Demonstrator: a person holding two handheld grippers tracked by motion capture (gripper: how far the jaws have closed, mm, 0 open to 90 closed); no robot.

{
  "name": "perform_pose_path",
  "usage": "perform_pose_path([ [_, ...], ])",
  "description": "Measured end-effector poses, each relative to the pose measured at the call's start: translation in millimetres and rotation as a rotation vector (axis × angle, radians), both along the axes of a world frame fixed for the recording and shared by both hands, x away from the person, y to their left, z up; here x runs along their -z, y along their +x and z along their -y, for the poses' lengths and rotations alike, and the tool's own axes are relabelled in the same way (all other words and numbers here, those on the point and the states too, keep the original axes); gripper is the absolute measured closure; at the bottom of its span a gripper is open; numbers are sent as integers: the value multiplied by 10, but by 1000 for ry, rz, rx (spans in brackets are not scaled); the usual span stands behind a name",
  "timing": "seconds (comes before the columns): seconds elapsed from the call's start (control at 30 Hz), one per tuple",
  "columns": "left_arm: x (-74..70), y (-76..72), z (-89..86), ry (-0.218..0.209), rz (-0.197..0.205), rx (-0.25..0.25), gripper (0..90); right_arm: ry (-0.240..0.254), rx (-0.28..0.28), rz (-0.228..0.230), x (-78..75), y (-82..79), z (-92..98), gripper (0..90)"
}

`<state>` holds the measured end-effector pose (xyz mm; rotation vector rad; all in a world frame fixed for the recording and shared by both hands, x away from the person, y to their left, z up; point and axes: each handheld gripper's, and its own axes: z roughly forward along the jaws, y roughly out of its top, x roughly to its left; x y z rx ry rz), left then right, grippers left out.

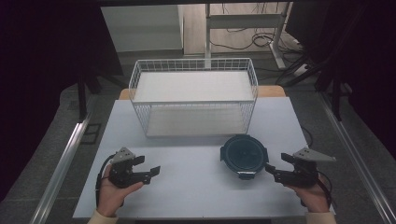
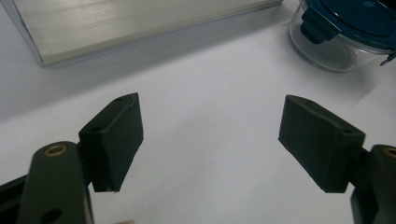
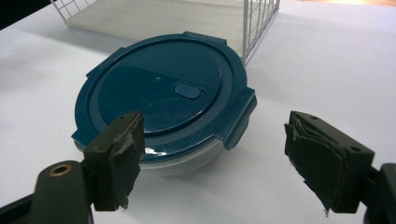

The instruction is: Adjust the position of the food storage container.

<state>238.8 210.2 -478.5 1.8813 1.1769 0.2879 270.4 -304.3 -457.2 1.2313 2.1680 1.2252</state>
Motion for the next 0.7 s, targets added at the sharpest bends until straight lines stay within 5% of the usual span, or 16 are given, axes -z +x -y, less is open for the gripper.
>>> perform_pose_path([
  [0.7,19,29,-27,-24,-43,-35,217,16,8,-6,-59,4,-24,201],
])
